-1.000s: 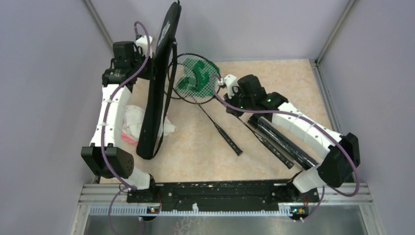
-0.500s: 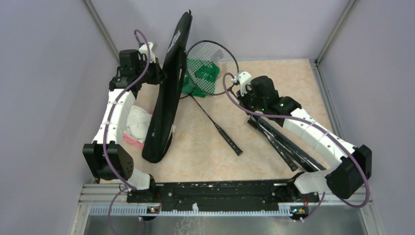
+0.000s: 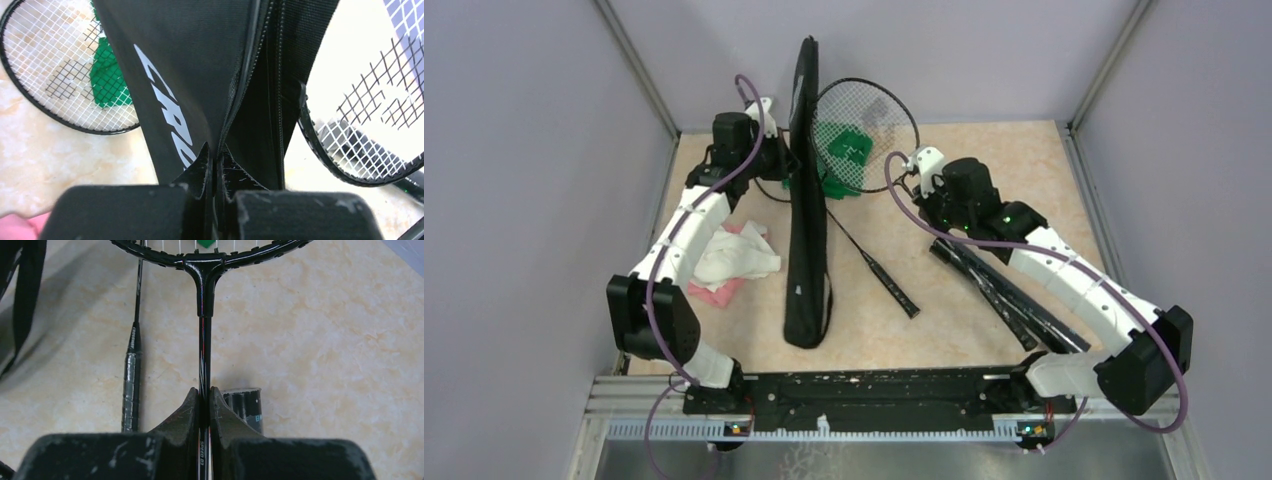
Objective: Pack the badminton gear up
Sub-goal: Pick up the racket from the center of the board, then place the racket in the racket bag.
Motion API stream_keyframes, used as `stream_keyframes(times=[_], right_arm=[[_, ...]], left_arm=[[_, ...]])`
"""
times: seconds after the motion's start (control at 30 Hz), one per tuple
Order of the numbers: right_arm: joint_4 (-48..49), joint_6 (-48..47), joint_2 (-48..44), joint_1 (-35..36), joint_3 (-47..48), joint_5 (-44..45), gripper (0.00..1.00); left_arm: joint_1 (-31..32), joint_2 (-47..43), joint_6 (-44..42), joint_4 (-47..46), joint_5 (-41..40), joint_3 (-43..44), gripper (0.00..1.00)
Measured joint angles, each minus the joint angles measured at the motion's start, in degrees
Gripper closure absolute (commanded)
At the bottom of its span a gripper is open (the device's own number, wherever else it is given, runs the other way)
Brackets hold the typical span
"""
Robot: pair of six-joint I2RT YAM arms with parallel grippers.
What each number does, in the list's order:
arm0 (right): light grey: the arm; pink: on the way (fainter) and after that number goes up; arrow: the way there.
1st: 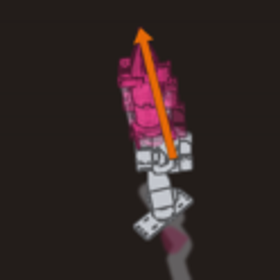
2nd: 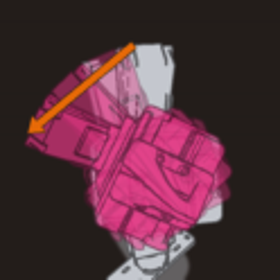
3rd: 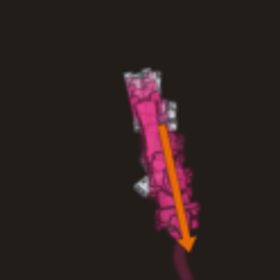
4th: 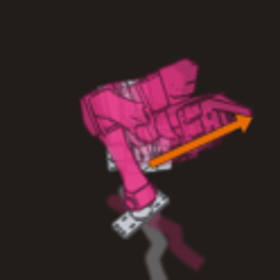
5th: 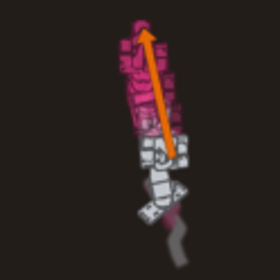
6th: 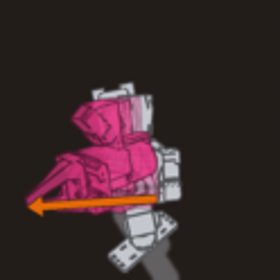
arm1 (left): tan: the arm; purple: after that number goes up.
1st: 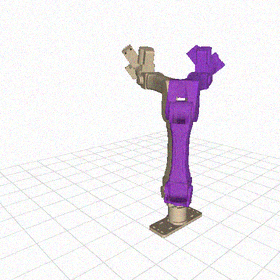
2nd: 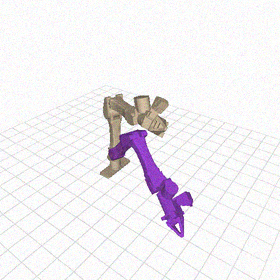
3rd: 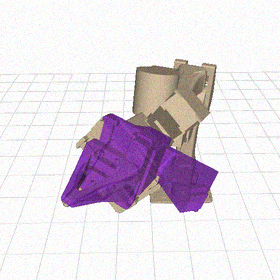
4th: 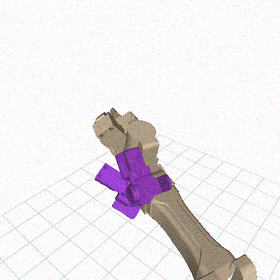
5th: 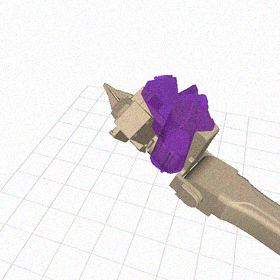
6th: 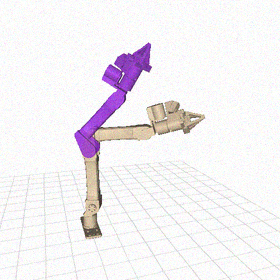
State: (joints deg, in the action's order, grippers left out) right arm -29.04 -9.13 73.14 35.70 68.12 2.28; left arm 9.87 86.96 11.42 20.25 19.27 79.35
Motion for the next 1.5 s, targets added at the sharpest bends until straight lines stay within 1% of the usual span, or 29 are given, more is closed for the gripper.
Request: stream_keyframes(times=[0.27,0.47,0.63,1.0,1.5], right_arm=[[-0.2,-1.5,-0.2,-0.9,-2.6,6.0,1.00],[-1.1,-3.7,-2.3,-2.4,-4.5,9.2,1.00],[-0.9,-5.3,-3.0,-1.8,-4.5,10.2,1.00],[0.8,-11.4,-1.6,6.7,-4.5,17.4,1.00],[4.2,-17.2,3.6,11.9,-5.9,27.8,1.00]], left_arm=[[0.9,4.1,6.9,-2.4,-2.9,-0.1,1.00],[0.9,4.2,11.0,-4.2,-3.4,-1.5,1.00],[1.1,4.6,13.2,-5.1,-3.0,-1.9,1.00],[1.2,6.9,15.6,-5.7,-2.8,-2.2,1.00],[1.2,7.0,16.2,-7.1,-0.9,-3.6,1.00]])
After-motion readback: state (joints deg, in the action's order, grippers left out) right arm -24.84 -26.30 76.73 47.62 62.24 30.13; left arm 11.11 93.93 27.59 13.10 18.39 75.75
